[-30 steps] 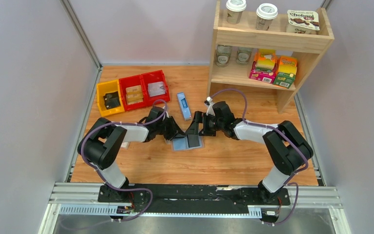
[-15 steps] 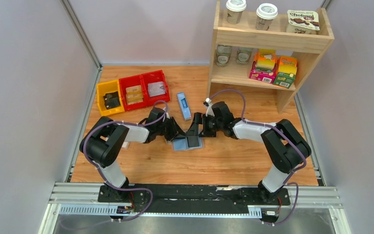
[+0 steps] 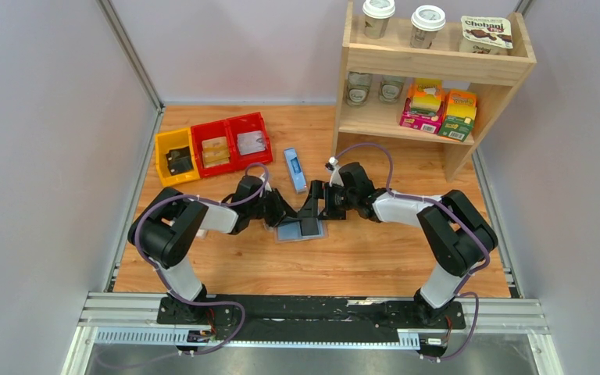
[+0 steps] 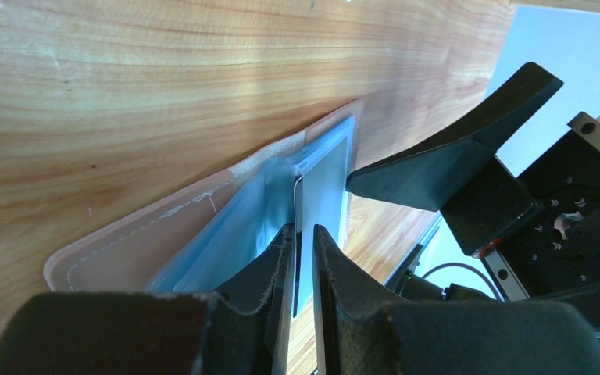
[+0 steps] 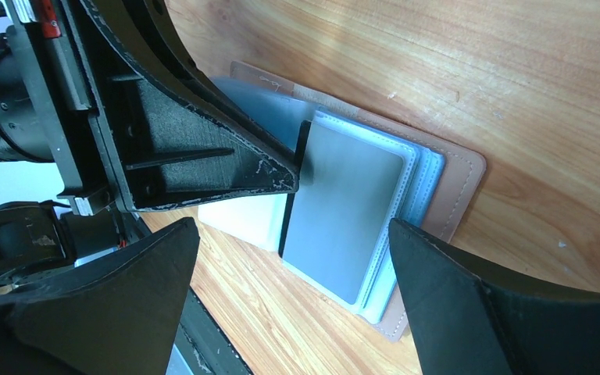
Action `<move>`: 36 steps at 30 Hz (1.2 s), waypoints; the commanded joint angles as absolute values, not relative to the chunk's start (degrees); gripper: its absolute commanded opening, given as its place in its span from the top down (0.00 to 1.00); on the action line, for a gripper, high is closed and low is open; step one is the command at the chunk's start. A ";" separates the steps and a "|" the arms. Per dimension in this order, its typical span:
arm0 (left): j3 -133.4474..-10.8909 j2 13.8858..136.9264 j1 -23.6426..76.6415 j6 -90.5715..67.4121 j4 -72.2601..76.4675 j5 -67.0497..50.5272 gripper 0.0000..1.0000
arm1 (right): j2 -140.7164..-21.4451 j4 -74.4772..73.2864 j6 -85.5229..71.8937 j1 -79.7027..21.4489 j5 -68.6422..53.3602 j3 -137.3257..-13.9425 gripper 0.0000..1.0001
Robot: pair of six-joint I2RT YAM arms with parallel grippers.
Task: Take the credit cards out of the card holder
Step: Remove the credit card from the card holder.
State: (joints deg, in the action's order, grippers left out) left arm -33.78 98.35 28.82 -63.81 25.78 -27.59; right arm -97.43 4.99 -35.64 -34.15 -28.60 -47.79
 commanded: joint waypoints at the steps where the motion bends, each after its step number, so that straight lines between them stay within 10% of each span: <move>1: -33.49 95.98 29.44 -64.69 31.20 -29.27 0.80 | -98.79 5.62 -35.16 -34.28 -29.36 -48.96 0.00; 11: -32.70 95.89 29.36 -64.95 32.17 -29.62 1.00 | -99.49 5.36 -35.24 -34.28 -28.74 -49.04 0.00; 36: -30.41 90.44 26.72 -56.95 19.07 -27.34 1.00 | -96.51 4.92 -34.89 -33.75 -29.79 -51.41 0.00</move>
State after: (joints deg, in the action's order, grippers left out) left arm -29.80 92.09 26.89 -59.61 20.84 -27.35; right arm -98.96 5.80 -35.53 -33.82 -29.19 -48.88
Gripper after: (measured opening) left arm 0.007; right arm 0.998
